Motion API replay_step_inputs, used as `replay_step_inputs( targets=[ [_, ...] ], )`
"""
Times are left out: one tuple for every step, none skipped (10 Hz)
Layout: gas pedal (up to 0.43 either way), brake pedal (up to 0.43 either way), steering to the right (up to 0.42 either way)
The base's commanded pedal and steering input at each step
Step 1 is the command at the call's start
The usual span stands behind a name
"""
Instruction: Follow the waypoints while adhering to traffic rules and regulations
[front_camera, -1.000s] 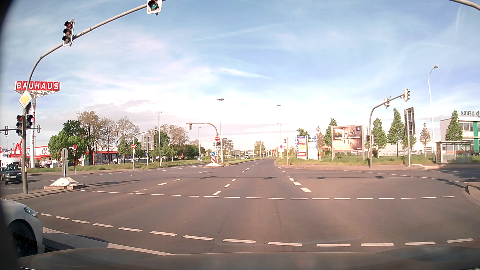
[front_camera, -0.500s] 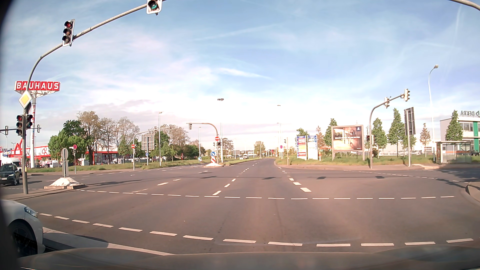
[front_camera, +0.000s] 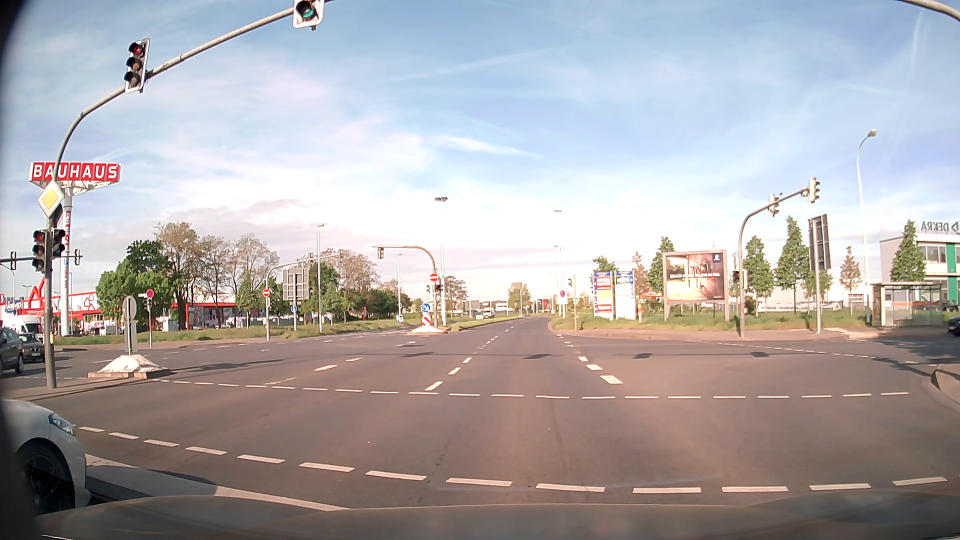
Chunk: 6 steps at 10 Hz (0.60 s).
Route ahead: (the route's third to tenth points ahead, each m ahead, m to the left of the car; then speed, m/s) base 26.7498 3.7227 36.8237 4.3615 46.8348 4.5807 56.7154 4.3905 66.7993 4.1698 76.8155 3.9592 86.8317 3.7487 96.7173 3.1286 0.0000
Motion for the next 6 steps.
replay_step_inputs(
  targets=[
    [0.000,0.110,-0.006],
    [0.000,0.110,-0.006],
    [0.000,0.104,-0.006],
    [0.000,0.104,-0.005],
    [0.000,0.104,-0.005],
    [0.000,0.098,-0.006]
  ],
)
